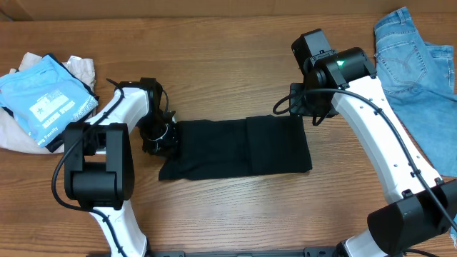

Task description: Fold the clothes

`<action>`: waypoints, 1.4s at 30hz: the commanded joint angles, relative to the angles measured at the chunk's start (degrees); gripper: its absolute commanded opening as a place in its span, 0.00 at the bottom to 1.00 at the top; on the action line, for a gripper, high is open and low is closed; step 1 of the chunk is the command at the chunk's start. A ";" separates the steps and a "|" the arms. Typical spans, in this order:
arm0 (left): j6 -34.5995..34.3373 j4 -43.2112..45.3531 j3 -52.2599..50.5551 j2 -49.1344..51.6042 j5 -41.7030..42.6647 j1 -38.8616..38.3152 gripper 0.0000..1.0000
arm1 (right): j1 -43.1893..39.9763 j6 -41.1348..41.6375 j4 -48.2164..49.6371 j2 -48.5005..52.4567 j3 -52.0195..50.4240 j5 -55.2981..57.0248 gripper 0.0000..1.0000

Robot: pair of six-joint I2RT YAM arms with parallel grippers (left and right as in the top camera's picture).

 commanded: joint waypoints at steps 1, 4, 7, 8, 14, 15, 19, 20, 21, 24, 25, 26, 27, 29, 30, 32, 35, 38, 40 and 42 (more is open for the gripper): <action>0.37 -0.52 0.50 0.42 -3.17 0.39 0.04 | -0.11 0.28 -0.28 -0.57 0.83 0.59 0.48; -1.42 -4.09 3.96 -0.39 -8.35 2.05 0.04 | -0.11 0.28 -0.55 -0.57 0.83 0.59 0.48; -1.53 -8.31 8.92 -1.42 -12.70 4.79 0.04 | -0.11 0.31 -0.48 -0.57 0.83 0.59 0.48; -1.53 -9.77 10.86 -1.68 -13.70 5.95 0.04 | -0.11 0.31 -0.48 -0.57 0.83 0.61 0.48; -1.49 -17.57 21.73 -2.67 -17.11 13.88 0.04 | -0.17 0.28 -0.44 -0.57 0.83 0.63 0.48; -1.51 -18.62 23.47 -2.67 -18.03 15.26 0.05 | -0.17 0.28 -0.42 -0.57 0.83 0.63 0.48; -1.51 -20.92 28.57 -2.67 -18.91 18.93 0.05 | -0.85 0.28 -0.52 -0.57 0.83 0.61 0.48; -1.53 -21.62 29.99 -2.67 -18.88 19.45 0.05 | -1.22 0.28 -0.55 -0.57 0.83 0.63 0.48; -1.57 -22.38 31.30 -2.69 -18.80 19.63 0.05 | -1.68 0.33 -0.52 -0.57 0.83 0.63 0.48; -1.53 -24.30 35.34 -2.71 -16.44 18.84 0.05 | -3.76 0.48 -0.28 -0.57 0.83 0.61 0.48; -1.14 -24.76 36.52 -2.71 -15.39 18.12 0.05 | -4.57 0.48 -0.26 -0.57 0.83 0.61 0.48; -0.87 -25.27 37.70 -2.71 -14.73 17.20 0.04 | -5.42 0.46 -0.28 -0.57 0.83 0.61 0.48; -0.83 -25.79 38.80 -2.71 -14.58 16.13 0.05 | -6.29 0.46 -0.28 -0.57 0.83 0.61 0.48; -0.83 -26.88 40.54 -2.71 -14.62 13.49 0.05 | -7.87 0.46 -0.28 -0.57 0.83 0.59 0.48; -0.83 -27.47 41.22 -2.71 -14.67 11.78 0.05 | -8.70 0.26 -0.28 -0.57 0.83 0.59 0.48; -1.07 -28.11 41.46 -2.71 -14.86 8.59 0.05 | -9.88 -0.33 -0.28 -0.57 0.83 0.59 0.48; -2.67 -29.11 41.40 -2.58 -15.08 3.37 0.06 | -11.06 -1.07 -0.28 -0.57 0.83 0.61 0.48; -5.22 -29.88 41.40 -2.58 -15.47 -1.42 0.05 | -11.43 -1.27 -0.26 -0.57 0.83 0.61 0.48; -7.08 -30.16 41.40 -2.54 -15.47 -4.74 0.06 | -11.41 -1.29 -0.15 -0.57 0.83 0.61 0.48; -7.93 -30.10 41.40 -2.49 -15.47 -7.91 0.06 | -11.41 -1.31 -0.02 -0.57 0.83 0.63 0.48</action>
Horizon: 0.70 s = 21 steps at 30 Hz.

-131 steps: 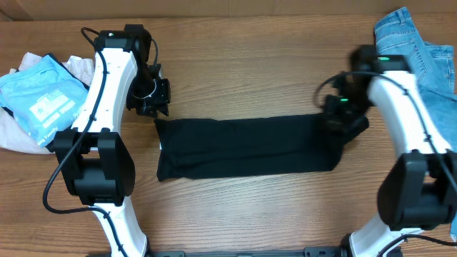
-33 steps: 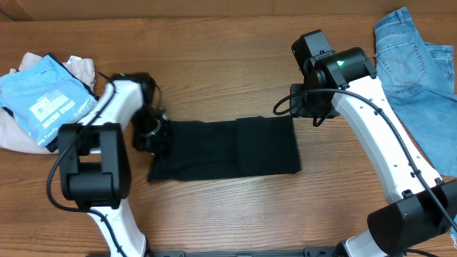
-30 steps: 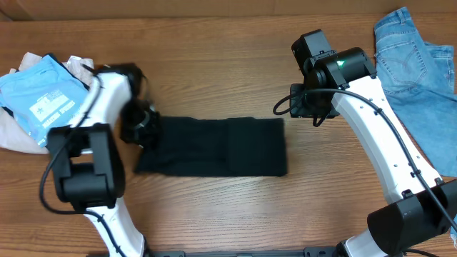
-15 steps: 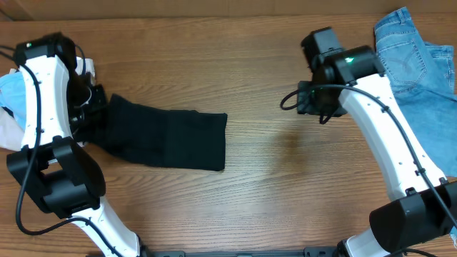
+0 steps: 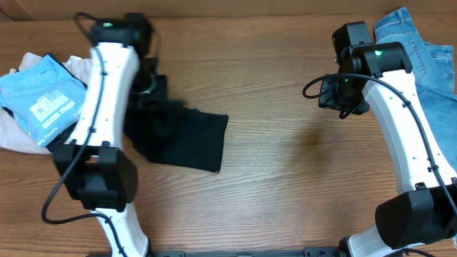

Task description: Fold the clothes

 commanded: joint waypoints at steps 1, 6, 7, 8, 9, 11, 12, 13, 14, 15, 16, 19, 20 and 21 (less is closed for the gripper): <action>-3.63 -0.13 1.22 -1.70 0.85 -4.79 0.07 | -0.15 -0.44 0.33 -0.57 0.83 0.59 0.48; -5.92 -0.09 1.11 -1.03 -0.74 -12.04 0.08 | -0.15 -1.46 0.28 -0.57 0.83 0.59 0.48; -6.32 -0.13 1.11 -0.76 -1.44 -13.40 0.09 | -0.15 -1.44 0.28 -0.57 0.83 0.59 0.48; -6.47 -0.13 1.09 -0.39 -1.97 -14.49 0.11 | -0.15 -1.46 0.26 -0.57 0.83 0.59 0.48; -6.45 -0.13 1.07 -0.04 -2.16 -15.41 0.12 | -0.15 -1.51 0.26 -0.57 0.83 0.59 0.48; -6.47 -0.13 1.03 0.72 -2.14 -16.94 0.12 | -0.15 -1.64 0.24 -0.57 0.83 0.57 0.48; -6.47 -0.15 0.98 1.11 -2.14 -17.53 0.12 | -0.15 -1.64 0.24 -0.57 0.83 0.59 0.48; -6.51 -0.17 0.92 1.44 -2.12 -17.94 0.12 | -0.15 -1.66 0.22 -0.57 0.83 0.57 0.48; -6.93 -0.15 0.74 1.79 -2.14 -18.25 0.12 | -0.15 -1.66 0.20 -0.57 0.83 0.57 0.48; -6.95 -0.17 0.63 2.10 -2.10 -18.45 0.12 | -0.15 -1.66 0.20 -0.57 0.83 0.57 0.48; -6.99 -0.24 0.50 2.36 -1.99 -18.58 0.12 | -0.15 -1.66 0.15 -0.57 0.83 0.57 0.48; -7.08 -0.52 -0.02 2.97 -1.88 -18.67 0.13 | -0.15 -1.66 0.00 -0.57 0.83 0.59 0.48; -7.08 -0.66 -0.04 3.28 -1.88 -18.67 0.13 | -0.15 -1.66 0.00 -0.57 0.83 0.57 0.48; -7.08 -0.76 -0.09 3.39 -1.86 -18.67 0.13 | -0.15 -1.66 0.00 -0.57 0.83 0.57 0.48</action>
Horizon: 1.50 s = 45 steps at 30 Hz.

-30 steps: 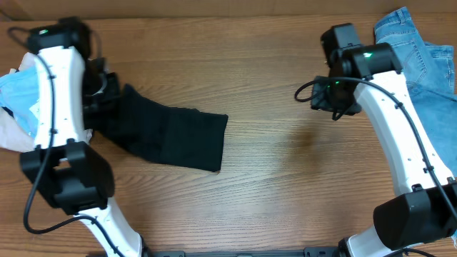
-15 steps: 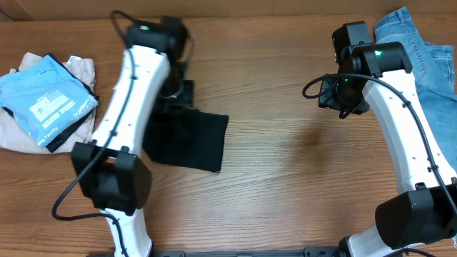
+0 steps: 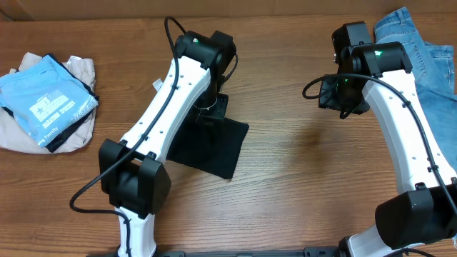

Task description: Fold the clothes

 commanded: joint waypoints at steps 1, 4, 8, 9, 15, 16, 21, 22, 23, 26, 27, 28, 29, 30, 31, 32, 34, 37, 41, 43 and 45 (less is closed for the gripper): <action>-1.29 -0.35 -0.11 1.29 -0.63 -0.17 0.13 | -0.15 -0.20 0.09 -0.57 0.83 0.57 0.48; -1.27 -0.31 -0.26 1.29 0.46 -0.20 0.13 | -0.15 -0.20 0.11 -0.57 0.83 0.57 0.48; -1.27 -0.33 -0.28 1.29 3.26 -0.44 0.13 | -0.15 -0.17 0.15 -0.57 0.83 0.59 0.48; -1.27 -0.28 -0.31 1.29 4.31 -0.63 0.12 | -0.15 -0.17 0.15 -0.57 0.83 0.59 0.48; -0.94 0.98 -2.01 1.29 8.66 -5.84 0.49 | -0.15 -0.17 0.37 -0.57 0.83 0.59 0.48; -0.50 1.18 -2.58 1.29 8.61 -6.86 0.58 | -0.15 -0.15 0.37 -0.57 0.83 0.59 0.48; 1.42 0.17 -3.72 1.25 8.07 -10.51 0.59 | -0.15 -0.15 0.35 -0.57 0.83 0.57 0.48; 1.92 -0.09 -3.65 1.14 7.58 -10.64 0.57 | -0.15 -0.15 0.35 -0.57 0.83 0.57 0.48; 1.95 -0.13 -3.58 0.85 6.54 -10.67 0.56 | -0.15 -0.15 0.35 -0.57 0.83 0.57 0.48; 1.75 -0.20 -3.08 -0.31 4.09 -9.14 0.56 | -0.15 -0.15 0.33 -0.57 0.83 0.59 0.49; 1.75 -0.24 -2.75 -0.72 3.87 -8.24 0.56 | -0.15 -0.15 0.33 -0.57 0.83 0.59 0.48; 1.75 -0.28 -2.38 -1.22 3.67 -7.19 0.57 | -0.17 -0.15 0.33 -0.57 0.83 0.59 0.49; 1.77 -0.28 -1.86 -1.77 3.43 -5.79 0.57 | -0.17 -0.15 0.37 -0.57 0.83 0.57 0.49; 1.77 -0.28 -1.31 -2.32 3.10 -4.44 0.57 | -0.15 -0.15 0.39 -0.57 0.83 0.39 0.49; 1.79 -0.26 -0.66 -2.95 2.40 -2.78 0.57 | -0.15 -0.24 0.57 -0.57 0.83 -0.63 0.52; 1.79 -0.11 -0.02 -3.54 1.57 -1.25 0.57 | -0.15 -1.31 0.87 -0.57 0.83 -2.86 0.52; 1.73 0.98 1.01 -4.92 -0.02 1.97 0.57 | -0.15 -6.45 1.81 -0.57 0.83 -10.84 0.53; 0.46 4.98 1.38 -6.80 -0.55 7.72 0.59 | -0.07 -11.91 2.75 -0.57 0.83 -24.76 0.53; 0.20 9.05 1.31 -6.62 3.15 14.64 0.60 | 0.90 -17.64 3.21 -0.50 0.83 -38.71 0.54; 0.35 10.19 1.31 -5.88 6.10 17.00 0.61 | 2.21 -18.29 3.34 -0.50 0.81 -41.81 0.55; 1.07 10.91 1.31 -5.03 7.78 18.64 0.61 | 4.55 -18.23 3.72 -0.46 0.79 -43.17 0.56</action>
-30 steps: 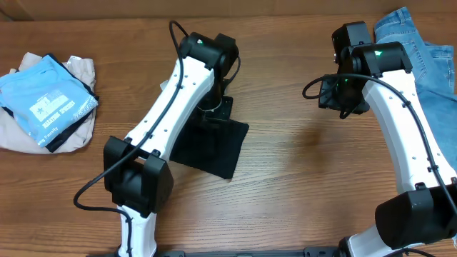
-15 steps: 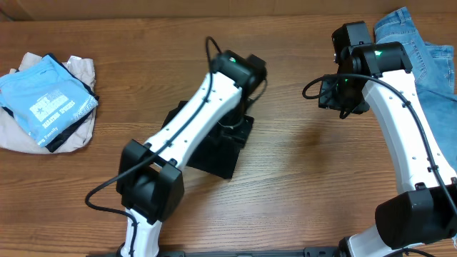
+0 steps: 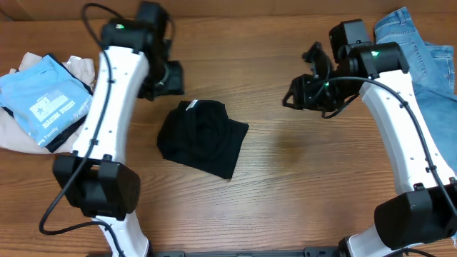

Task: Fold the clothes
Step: 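Press and tidy the folded bundle with the right gripper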

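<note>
A black garment [image 3: 203, 137] lies folded into a compact bundle at the table's middle left, a small white tag showing at its top edge. My left gripper [image 3: 168, 77] hovers just up and left of it, apart from the cloth and holding nothing. My right gripper [image 3: 300, 91] is off to the garment's right, turned toward it, with its fingers spread and nothing between them. A pair of blue jeans [image 3: 421, 64] lies spread at the far right, partly under the right arm.
A pile of clothes sits at the far left, a light blue garment [image 3: 43, 100] on top of beige cloth [image 3: 78, 70]. Brown wooden table [image 3: 285, 185] shows bare between the black garment and the jeans.
My left gripper has let go of the black garment and moved up and left, away from it. The garment now lies in a bundle. My right gripper has swung left toward the middle with its fingers spread.
The black garment first lay as a long strip with my left gripper at its left end. Then the left arm held it bunched near the left pile, and later at the table's middle. Now it lies released in a compact fold. The right arm stayed near the jeans until now.
</note>
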`<action>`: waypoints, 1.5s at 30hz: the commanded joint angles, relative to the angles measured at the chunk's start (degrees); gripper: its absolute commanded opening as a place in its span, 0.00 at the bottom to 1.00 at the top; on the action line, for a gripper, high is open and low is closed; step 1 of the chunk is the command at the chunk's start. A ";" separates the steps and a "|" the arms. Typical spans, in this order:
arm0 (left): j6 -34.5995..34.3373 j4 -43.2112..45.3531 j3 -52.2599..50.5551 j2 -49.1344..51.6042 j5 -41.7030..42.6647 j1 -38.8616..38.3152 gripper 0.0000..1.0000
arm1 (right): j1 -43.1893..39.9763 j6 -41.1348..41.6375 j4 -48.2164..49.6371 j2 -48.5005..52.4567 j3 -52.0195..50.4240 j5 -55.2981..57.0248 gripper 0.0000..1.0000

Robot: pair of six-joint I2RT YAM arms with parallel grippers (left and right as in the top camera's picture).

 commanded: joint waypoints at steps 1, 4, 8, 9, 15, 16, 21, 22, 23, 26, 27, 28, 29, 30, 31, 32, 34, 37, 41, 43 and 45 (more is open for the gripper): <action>0.76 0.90 0.74 1.14 4.52 1.84 0.61 | 4.20 -3.39 0.76 -0.46 0.74 -9.62 0.57; 1.14 1.62 0.74 2.93 4.37 2.95 0.62 | 9.49 -2.71 2.89 -0.35 0.28 -9.53 0.59; 1.14 1.62 0.72 4.85 3.98 4.35 0.62 | 15.69 4.72 10.62 -0.24 -2.80 -6.84 0.63; 1.11 1.66 0.72 5.44 3.82 4.72 0.62 | 16.81 6.27 12.85 -0.22 -4.02 -6.75 0.65; 1.20 0.31 0.72 6.95 3.56 6.97 0.63 | 23.50 11.21 24.48 1.40 -11.82 -6.80 0.66; 1.20 0.00 0.72 7.02 3.58 7.21 0.63 | 24.41 12.00 25.90 1.97 -12.59 -6.75 0.66; 2.10 -0.46 0.72 7.21 3.56 7.34 0.63 | 28.33 12.68 32.85 5.73 -14.69 -5.44 0.66; 2.40 -0.66 0.72 7.21 3.58 7.32 0.63 | 28.87 13.38 33.66 6.40 -14.80 -4.66 0.66; 2.69 -0.83 0.72 7.21 3.58 7.28 0.63 | 29.35 13.66 34.34 7.06 -14.80 -3.87 0.66; 3.13 -1.22 0.72 7.21 3.56 7.28 0.63 | 29.94 13.68 35.76 8.07 -14.80 -3.74 0.66; 3.15 -1.25 0.72 7.21 3.54 7.28 0.63 | 30.08 13.68 36.26 8.22 -14.86 -3.72 0.66; 3.13 -1.27 0.72 7.21 3.56 7.28 0.64 | 30.14 13.68 36.92 8.41 -15.06 -3.69 0.66; 3.15 -1.29 0.72 7.21 3.56 7.30 0.64 | 30.29 13.68 37.55 8.46 -15.23 -3.69 0.66; 3.17 -1.29 0.72 7.21 3.56 7.28 0.64 | 30.42 13.68 38.47 8.63 -15.65 -3.61 0.66; 3.19 -1.29 0.72 7.21 3.56 7.30 0.64 | 30.67 13.70 39.36 8.74 -16.02 -2.97 0.66; 3.19 -1.27 0.72 7.21 3.56 7.28 0.64 | 30.91 13.77 39.98 9.09 -16.22 -1.97 0.66; 3.17 -1.25 0.72 7.21 3.56 7.28 0.64 | 31.52 15.23 40.74 10.03 -16.24 0.66 0.66; 3.19 -1.29 0.72 7.21 3.56 7.30 0.64 | 32.48 16.31 41.62 11.63 -16.24 1.03 0.66; 3.32 -1.29 0.72 7.21 3.56 7.30 0.65 | 33.64 16.65 40.61 11.91 -16.15 0.33 0.34; 3.32 -1.33 0.72 7.21 3.56 7.30 0.66 | 33.66 19.21 38.01 11.30 -15.67 -2.71 0.13; 3.32 -1.36 0.72 7.21 3.54 7.30 0.66 | 32.87 19.89 34.34 9.99 -15.26 -7.15 0.07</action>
